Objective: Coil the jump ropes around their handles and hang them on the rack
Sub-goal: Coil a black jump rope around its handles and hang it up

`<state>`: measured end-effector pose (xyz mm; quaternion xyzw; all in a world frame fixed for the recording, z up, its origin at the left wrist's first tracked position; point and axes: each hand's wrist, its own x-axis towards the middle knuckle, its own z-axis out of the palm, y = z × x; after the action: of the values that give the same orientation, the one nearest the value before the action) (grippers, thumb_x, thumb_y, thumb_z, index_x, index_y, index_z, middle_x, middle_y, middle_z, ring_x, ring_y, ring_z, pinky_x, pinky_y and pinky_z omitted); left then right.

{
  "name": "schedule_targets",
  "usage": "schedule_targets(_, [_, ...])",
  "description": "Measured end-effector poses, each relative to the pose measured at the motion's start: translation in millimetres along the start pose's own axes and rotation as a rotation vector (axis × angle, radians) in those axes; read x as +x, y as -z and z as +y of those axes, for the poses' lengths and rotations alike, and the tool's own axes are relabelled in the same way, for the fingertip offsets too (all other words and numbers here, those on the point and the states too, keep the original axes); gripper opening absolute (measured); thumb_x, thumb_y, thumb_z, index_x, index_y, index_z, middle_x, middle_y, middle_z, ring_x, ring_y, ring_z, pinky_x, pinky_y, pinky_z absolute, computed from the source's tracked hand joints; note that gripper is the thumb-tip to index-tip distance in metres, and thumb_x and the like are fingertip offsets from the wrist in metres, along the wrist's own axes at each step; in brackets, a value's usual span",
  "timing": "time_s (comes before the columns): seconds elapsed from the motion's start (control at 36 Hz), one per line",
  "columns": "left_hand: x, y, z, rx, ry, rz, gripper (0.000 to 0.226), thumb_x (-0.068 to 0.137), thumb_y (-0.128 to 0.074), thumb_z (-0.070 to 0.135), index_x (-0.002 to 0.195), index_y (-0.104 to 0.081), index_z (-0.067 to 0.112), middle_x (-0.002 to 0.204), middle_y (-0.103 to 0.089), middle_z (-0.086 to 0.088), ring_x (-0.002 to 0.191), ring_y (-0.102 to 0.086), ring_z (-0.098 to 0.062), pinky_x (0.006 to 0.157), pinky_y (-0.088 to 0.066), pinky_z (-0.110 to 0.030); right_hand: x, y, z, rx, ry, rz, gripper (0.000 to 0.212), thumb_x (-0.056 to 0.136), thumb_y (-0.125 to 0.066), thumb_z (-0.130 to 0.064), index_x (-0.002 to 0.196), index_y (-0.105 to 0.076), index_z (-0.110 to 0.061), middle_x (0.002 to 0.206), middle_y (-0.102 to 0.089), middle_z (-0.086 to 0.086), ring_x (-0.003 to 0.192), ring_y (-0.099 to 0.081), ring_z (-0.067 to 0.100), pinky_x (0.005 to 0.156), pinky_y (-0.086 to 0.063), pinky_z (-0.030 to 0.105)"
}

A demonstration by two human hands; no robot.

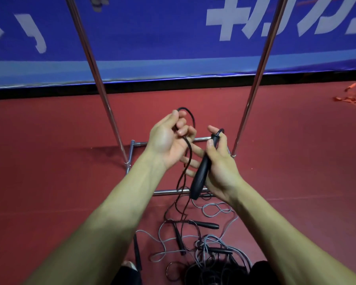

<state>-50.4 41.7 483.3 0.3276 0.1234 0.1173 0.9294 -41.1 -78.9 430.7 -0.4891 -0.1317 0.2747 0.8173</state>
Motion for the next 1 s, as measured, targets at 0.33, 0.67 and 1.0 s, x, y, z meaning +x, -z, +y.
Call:
schedule_targets(0.33, [25.3,-10.2,55.2,0.448,-0.022,0.122,0.037,0.105,-0.034,0.040,0.093,-0.060,0.016,0.077,-0.060,-0.001,0.073,-0.058,-0.015,0.075,-0.049,-0.032,-26.4,10.8,-6.3,-0.273,0.149,-0.002,0.015,0.102,-0.042,-0.004,0.108,-0.044,-0.018,0.068,-0.059,0.004,0.056,-0.037,0.016,0.055,-0.032,0.028])
schedule_targets(0.67, [-63.0,43.9,-36.8,1.133,-0.010,-0.239,0.014,0.098,-0.054,0.008,0.089,-0.062,0.016,0.067,-0.057,0.001,0.064,-0.052,-0.015,0.069,-0.049,-0.034,-16.1,-3.9,-61.9,-0.082,0.221,0.127,0.016,0.103,-0.041,-0.003,0.110,-0.041,-0.017,0.074,-0.069,0.010,0.056,-0.043,0.015,0.048,-0.039,0.021])
schedule_targets(1.0, [-55.6,-23.4,28.2,0.129,-0.022,0.028,0.028,0.104,-0.039,0.016,0.080,-0.052,0.007,0.058,-0.040,0.002,0.042,-0.031,-0.007,0.052,-0.038,-0.023,-55.2,-34.9,-31.6,-0.196,0.038,-0.082,0.005,0.107,-0.034,-0.022,0.107,-0.037,-0.025,0.100,-0.069,0.012,0.080,-0.068,0.029,0.071,-0.045,0.035])
